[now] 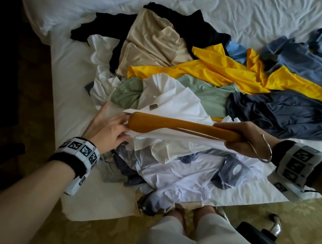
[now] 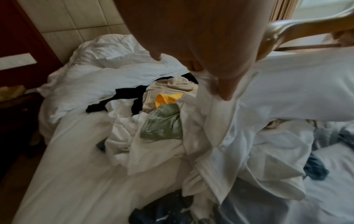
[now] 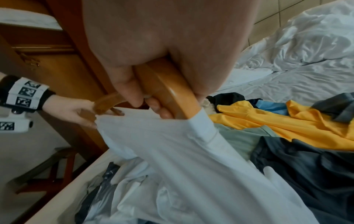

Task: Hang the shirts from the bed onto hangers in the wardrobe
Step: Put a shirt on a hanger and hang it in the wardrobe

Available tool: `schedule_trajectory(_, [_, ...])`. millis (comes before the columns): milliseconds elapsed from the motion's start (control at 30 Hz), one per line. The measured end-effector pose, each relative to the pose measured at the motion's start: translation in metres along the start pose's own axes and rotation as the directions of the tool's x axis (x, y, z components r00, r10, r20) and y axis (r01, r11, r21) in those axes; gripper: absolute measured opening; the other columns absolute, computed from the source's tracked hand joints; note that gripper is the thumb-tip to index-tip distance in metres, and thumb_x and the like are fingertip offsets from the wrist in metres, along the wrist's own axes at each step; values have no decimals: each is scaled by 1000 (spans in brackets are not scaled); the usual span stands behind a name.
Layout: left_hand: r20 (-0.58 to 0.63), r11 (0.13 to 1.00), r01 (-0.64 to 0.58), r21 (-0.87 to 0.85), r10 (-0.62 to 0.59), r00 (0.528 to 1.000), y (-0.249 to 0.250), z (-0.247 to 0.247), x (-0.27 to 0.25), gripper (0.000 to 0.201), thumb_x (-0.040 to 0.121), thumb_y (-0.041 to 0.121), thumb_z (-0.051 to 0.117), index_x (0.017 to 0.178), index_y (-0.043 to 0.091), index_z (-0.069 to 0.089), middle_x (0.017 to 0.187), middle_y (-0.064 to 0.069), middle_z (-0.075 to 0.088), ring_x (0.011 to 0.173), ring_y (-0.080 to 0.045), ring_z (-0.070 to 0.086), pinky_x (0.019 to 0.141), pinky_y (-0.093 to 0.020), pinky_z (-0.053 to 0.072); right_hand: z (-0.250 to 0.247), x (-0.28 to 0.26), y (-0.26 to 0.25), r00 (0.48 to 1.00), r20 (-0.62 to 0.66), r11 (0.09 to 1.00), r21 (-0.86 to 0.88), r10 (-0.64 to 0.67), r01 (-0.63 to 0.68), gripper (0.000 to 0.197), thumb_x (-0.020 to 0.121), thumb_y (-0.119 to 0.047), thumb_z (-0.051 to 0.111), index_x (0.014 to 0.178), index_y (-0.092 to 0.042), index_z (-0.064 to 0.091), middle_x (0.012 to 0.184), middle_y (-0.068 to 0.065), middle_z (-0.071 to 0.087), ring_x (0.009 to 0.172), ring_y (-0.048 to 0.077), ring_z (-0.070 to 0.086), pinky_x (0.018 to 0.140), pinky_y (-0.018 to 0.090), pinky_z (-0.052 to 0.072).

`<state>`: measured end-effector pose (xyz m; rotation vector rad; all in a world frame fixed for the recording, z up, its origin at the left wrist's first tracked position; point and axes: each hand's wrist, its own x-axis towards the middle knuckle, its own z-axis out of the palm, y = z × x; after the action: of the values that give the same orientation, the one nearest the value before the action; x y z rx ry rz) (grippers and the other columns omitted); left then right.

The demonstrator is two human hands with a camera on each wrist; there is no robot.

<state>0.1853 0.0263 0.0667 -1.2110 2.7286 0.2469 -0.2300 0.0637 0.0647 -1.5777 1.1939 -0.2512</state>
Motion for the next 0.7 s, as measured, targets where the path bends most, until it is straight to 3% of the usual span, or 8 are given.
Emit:
schedule_trajectory(100, [-11, 998, -44, 40, 44, 999, 0, -13, 3, 10, 76, 23, 76, 79, 23, 67, 131, -1, 63, 123, -13, 58, 113, -67, 19, 8, 10, 6, 999, -37, 992, -122, 39, -43, 51, 69, -26, 58, 119, -23, 68, 90, 5, 71, 83, 22, 66, 77, 43, 52])
schedule_trajectory(167, [-14, 995, -56, 84, 57, 998, 6, -19, 7, 8, 80, 23, 71, 75, 21, 65, 138, -4, 59, 128, -14, 55, 113, -68, 19, 14, 16, 8, 998, -53, 971, -235, 24, -36, 48, 64, -26, 56, 110, -22, 72, 73, -1, 65, 71, 21, 62, 68, 37, 51])
schedule_trajectory(267, [-9, 994, -22, 106, 23, 1000, 23, -21, 13, 6, 81, 24, 69, 76, 20, 66, 139, -5, 58, 131, -14, 51, 112, -68, 19, 20, 22, 3, 998, -62, 955, -296, -31, 11, 50, 63, -15, 62, 112, -13, 73, 85, 9, 73, 81, 30, 69, 71, 33, 50])
schedule_trajectory(400, [-6, 997, -73, 16, 73, 997, 46, -18, 21, 9, 78, 22, 74, 82, 17, 67, 136, -8, 59, 128, -19, 54, 113, -63, 26, 23, 27, -19, 994, -68, 974, -214, -88, 71, 39, 74, -11, 70, 113, -16, 73, 84, 5, 73, 77, 23, 68, 68, 29, 48])
schedule_trajectory(467, [-18, 994, -97, -48, 96, 995, 53, -25, 22, 12, 78, 20, 71, 87, 15, 66, 136, -9, 59, 124, -22, 57, 110, -57, 34, 15, 26, -35, 991, -79, 972, -215, -111, 92, 37, 80, -13, 76, 116, -20, 72, 89, 1, 75, 82, 13, 68, 70, 24, 48])
schedule_trajectory(567, [-87, 990, -105, -93, 97, 991, 53, -53, 18, 15, 82, 25, 60, 87, 12, 65, 132, -11, 61, 106, -25, 64, 89, -43, 51, -8, 23, -62, 984, -114, 971, -213, -135, 109, 29, 82, -19, 79, 110, -21, 73, 86, -4, 74, 82, 3, 64, 67, 10, 43])
schedule_trajectory(633, [-138, 989, -120, -92, 107, 985, 48, -81, 12, 20, 84, 30, 59, 88, 12, 67, 122, -7, 66, 95, -23, 66, 77, -40, 52, -28, 17, -81, 978, -156, 970, -221, -137, 101, 25, 82, -21, 79, 108, -21, 74, 86, -7, 72, 82, 2, 63, 67, 9, 42])
schedule_trajectory(700, [-207, 986, -145, -87, 124, 970, 43, -111, 7, 20, 86, 31, 62, 89, 13, 69, 108, -3, 69, 86, -21, 67, 72, -39, 52, -48, 11, -103, 968, -189, 962, -249, -165, 115, 27, 81, -24, 80, 107, -22, 74, 87, -9, 72, 83, 3, 63, 68, 11, 44])
